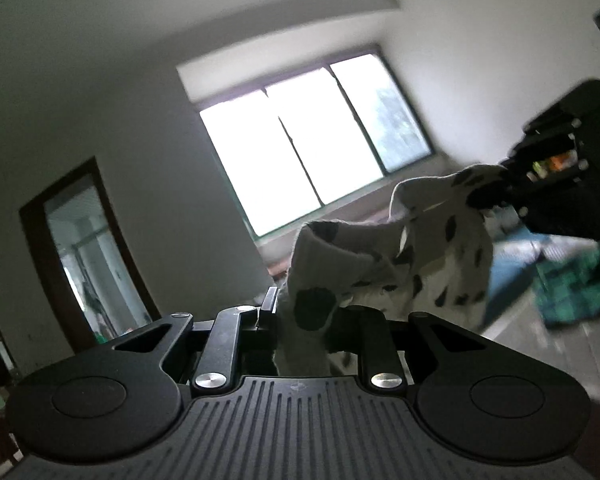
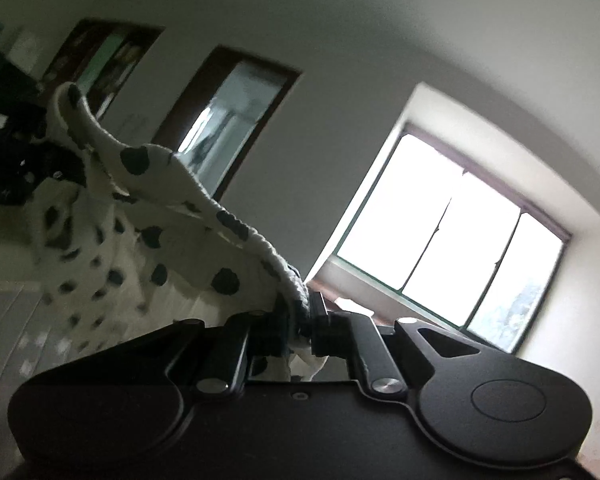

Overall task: Fold clothes
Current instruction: 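Lower the garment onto the table with both tools, spreading it flat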

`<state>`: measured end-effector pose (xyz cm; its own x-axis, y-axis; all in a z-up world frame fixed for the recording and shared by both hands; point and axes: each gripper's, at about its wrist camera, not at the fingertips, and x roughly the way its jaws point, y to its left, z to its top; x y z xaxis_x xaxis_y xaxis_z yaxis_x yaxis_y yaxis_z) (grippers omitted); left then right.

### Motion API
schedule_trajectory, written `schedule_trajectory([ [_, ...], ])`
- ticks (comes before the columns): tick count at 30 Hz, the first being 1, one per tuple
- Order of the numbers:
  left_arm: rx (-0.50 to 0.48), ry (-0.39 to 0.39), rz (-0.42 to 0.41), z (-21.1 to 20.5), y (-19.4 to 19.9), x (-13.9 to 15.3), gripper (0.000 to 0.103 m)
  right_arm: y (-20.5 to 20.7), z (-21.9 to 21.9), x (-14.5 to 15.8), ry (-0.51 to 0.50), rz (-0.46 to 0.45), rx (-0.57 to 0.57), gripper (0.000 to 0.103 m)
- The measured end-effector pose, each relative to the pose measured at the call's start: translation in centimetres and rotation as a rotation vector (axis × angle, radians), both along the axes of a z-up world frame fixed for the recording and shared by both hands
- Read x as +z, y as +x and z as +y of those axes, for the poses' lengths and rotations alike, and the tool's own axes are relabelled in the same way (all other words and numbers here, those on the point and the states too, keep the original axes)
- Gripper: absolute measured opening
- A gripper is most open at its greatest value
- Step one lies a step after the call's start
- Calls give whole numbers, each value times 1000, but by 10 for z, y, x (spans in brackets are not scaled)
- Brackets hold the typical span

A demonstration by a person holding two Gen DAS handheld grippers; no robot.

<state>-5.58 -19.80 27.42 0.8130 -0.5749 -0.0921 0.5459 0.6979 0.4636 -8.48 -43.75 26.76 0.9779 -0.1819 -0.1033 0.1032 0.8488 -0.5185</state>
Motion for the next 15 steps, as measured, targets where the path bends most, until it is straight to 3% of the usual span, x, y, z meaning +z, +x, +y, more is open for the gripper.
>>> schedule_trajectory([
  [3,-26,63,51,15,-22,-45,19,-28,20,-55,-30,117,65,11],
  [6,-51,139,115,34,-43,-93,19,-46,37,-84,-54,200,110,11],
  [11,-86,218,223,56,-72,-147,19,-96,67,-150,-75,382,220,11],
  [15,-116,268,290,69,-96,-185,19,-125,91,-176,-77,475,279,11],
])
